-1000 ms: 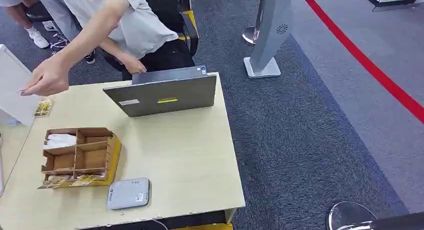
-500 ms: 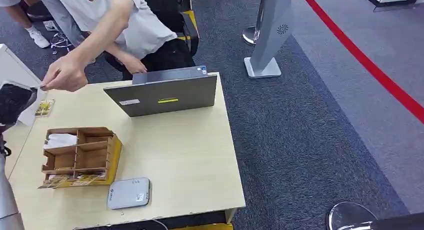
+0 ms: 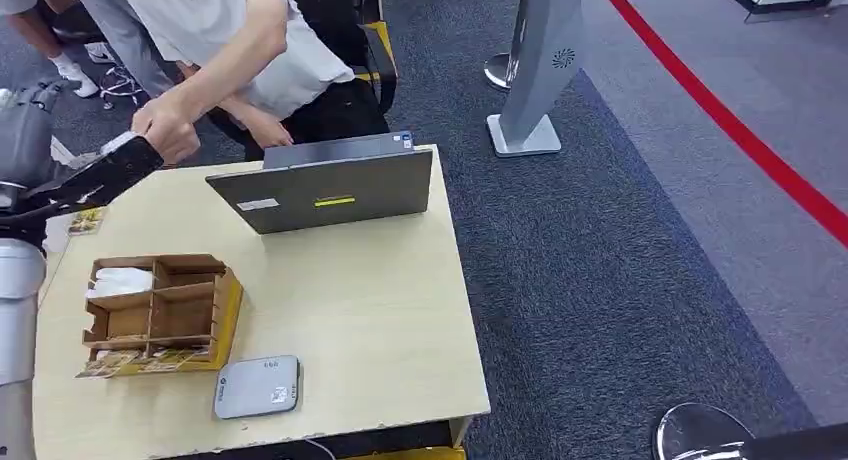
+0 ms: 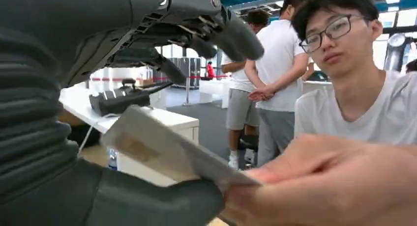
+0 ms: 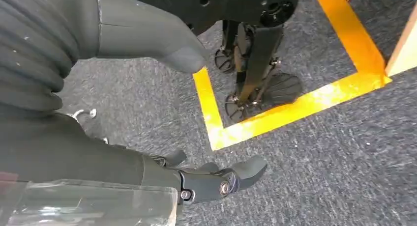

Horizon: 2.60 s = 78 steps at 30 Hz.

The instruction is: Pass the card to the sensor for recognition and then transmit it.

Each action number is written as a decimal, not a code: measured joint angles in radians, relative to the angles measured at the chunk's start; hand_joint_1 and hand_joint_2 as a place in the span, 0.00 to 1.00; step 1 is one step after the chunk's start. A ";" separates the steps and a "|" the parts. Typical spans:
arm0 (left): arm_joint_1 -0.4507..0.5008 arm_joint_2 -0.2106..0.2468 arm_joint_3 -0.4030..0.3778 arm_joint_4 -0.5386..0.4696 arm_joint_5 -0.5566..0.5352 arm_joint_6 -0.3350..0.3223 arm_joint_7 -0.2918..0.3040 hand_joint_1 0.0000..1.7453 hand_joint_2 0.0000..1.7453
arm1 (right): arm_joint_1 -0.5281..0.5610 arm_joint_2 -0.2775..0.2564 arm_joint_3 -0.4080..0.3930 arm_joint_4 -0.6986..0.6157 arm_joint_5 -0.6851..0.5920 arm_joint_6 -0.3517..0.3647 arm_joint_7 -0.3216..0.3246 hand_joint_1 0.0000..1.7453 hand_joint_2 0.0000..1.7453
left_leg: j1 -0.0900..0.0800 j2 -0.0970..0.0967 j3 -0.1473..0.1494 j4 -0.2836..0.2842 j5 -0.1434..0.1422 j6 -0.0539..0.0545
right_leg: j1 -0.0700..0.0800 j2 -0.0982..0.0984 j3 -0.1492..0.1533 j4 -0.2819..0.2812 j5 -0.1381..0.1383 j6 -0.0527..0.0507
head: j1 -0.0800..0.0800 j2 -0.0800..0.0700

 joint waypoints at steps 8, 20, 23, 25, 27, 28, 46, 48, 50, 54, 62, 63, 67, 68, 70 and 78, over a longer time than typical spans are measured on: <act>-0.102 0.073 -0.153 0.058 -0.101 -0.078 0.104 1.00 1.00 | -0.012 0.024 -0.088 -0.036 0.120 0.035 0.010 0.00 1.00 | 0.000 0.001 0.000 0.000 0.000 0.000 | 0.000 0.001 0.000 0.000 0.000 0.000 | 0.000 0.000; -0.182 0.129 -0.271 0.105 -0.160 -0.142 0.196 1.00 1.00 | -0.022 0.062 -0.181 -0.104 0.252 0.113 0.016 0.00 1.00 | 0.000 0.001 0.000 0.000 0.000 0.000 | 0.000 0.001 0.000 0.000 0.000 0.000 | 0.000 0.000; -0.182 0.133 -0.278 0.105 -0.143 -0.130 0.203 1.00 1.00 | -0.025 0.070 -0.196 -0.122 0.256 0.126 0.016 0.00 1.00 | 0.000 0.001 0.000 0.000 0.000 0.000 | 0.000 0.001 0.000 0.000 0.000 0.000 | 0.000 0.000; -0.171 0.132 -0.278 0.095 -0.110 -0.089 0.195 1.00 1.00 | -0.026 0.080 -0.207 -0.139 0.269 0.134 0.018 0.00 1.00 | 0.000 0.001 0.000 0.000 0.000 0.000 | 0.000 0.001 0.000 0.000 0.000 0.000 | 0.000 0.000; -0.122 0.132 -0.276 0.031 -0.056 -0.028 0.178 1.00 1.00 | -0.027 0.095 -0.225 -0.161 0.278 0.148 0.021 0.00 1.00 | 0.000 0.002 0.000 0.000 0.000 0.000 | 0.000 0.002 0.000 0.000 0.000 0.000 | 0.000 0.000; -0.093 0.131 -0.274 -0.017 -0.033 0.000 0.168 1.00 1.00 | -0.027 0.105 -0.236 -0.175 0.284 0.154 0.024 0.00 1.00 | 0.000 0.001 -0.001 0.000 0.000 0.000 | 0.000 0.001 0.000 0.000 0.000 0.000 | 0.000 0.000; 0.790 0.086 -0.117 -0.647 -0.059 0.376 -0.011 1.00 1.00 | -0.046 0.151 -0.357 -0.237 0.400 0.173 -0.015 0.00 1.00 | -0.001 0.006 0.000 -0.001 -0.005 0.001 | -0.001 0.005 0.000 -0.001 -0.003 0.002 | -0.001 0.000; 0.833 0.072 -0.103 -0.634 -0.070 0.379 -0.005 1.00 1.00 | -0.050 0.151 -0.357 -0.238 0.417 0.178 -0.019 0.00 1.00 | -0.001 0.006 0.000 -0.001 -0.005 0.001 | -0.001 0.005 0.000 -0.001 -0.003 0.002 | -0.001 0.000; 0.865 0.059 -0.096 -0.614 -0.079 0.389 0.001 1.00 1.00 | -0.053 0.151 -0.357 -0.238 0.427 0.179 -0.022 0.00 1.00 | -0.001 0.006 0.000 -0.001 -0.005 0.001 | -0.001 0.005 0.000 -0.001 -0.003 0.002 | -0.001 0.000; 0.910 0.037 -0.090 -0.549 -0.097 0.450 0.009 1.00 1.00 | -0.056 0.151 -0.357 -0.241 0.448 0.190 -0.031 0.00 1.00 | -0.001 0.005 0.000 -0.001 -0.005 0.001 | -0.001 0.005 0.000 -0.001 -0.003 0.002 | 0.000 0.000; 0.941 0.021 -0.090 -0.445 -0.113 0.574 -0.032 1.00 1.00 | -0.057 0.151 -0.357 -0.246 0.472 0.200 -0.048 0.00 1.00 | -0.001 0.005 0.000 -0.001 -0.005 0.001 | -0.001 0.004 0.000 -0.001 -0.003 0.002 | -0.001 0.000; 0.941 0.020 -0.090 -0.434 -0.115 0.581 -0.037 1.00 1.00 | -0.057 0.151 -0.357 -0.246 0.479 0.200 -0.052 0.00 1.00 | -0.001 0.005 0.000 -0.001 -0.005 0.001 | -0.001 0.004 0.000 -0.001 -0.003 0.002 | -0.001 0.000; 0.939 0.020 -0.093 -0.401 -0.122 0.596 -0.053 1.00 1.00 | -0.058 0.151 -0.357 -0.247 0.489 0.201 -0.057 0.00 1.00 | -0.001 0.005 0.000 -0.001 -0.005 0.001 | -0.001 0.004 0.000 -0.001 -0.003 0.002 | -0.001 0.000; 0.938 0.020 -0.096 -0.391 -0.122 0.597 -0.055 1.00 1.00 | -0.058 0.151 -0.357 -0.247 0.493 0.201 -0.058 0.00 1.00 | -0.001 0.005 0.000 -0.001 -0.005 0.001 | -0.001 0.004 0.000 -0.001 -0.003 0.002 | -0.001 0.000; 0.932 0.021 -0.108 -0.374 -0.122 0.594 -0.061 1.00 1.00 | -0.059 0.151 -0.357 -0.247 0.505 0.202 -0.063 0.00 1.00 | -0.001 0.005 0.000 -0.001 -0.005 0.001 | -0.001 0.004 0.000 -0.001 -0.003 0.002 | -0.001 0.000; 0.892 0.031 -0.173 -0.301 -0.119 0.570 -0.069 1.00 1.00 | -0.063 0.151 -0.357 -0.247 0.540 0.209 -0.075 0.00 1.00 | -0.001 0.005 0.000 -0.001 -0.005 0.001 | -0.001 0.004 0.000 -0.001 -0.003 0.002 | -0.001 0.000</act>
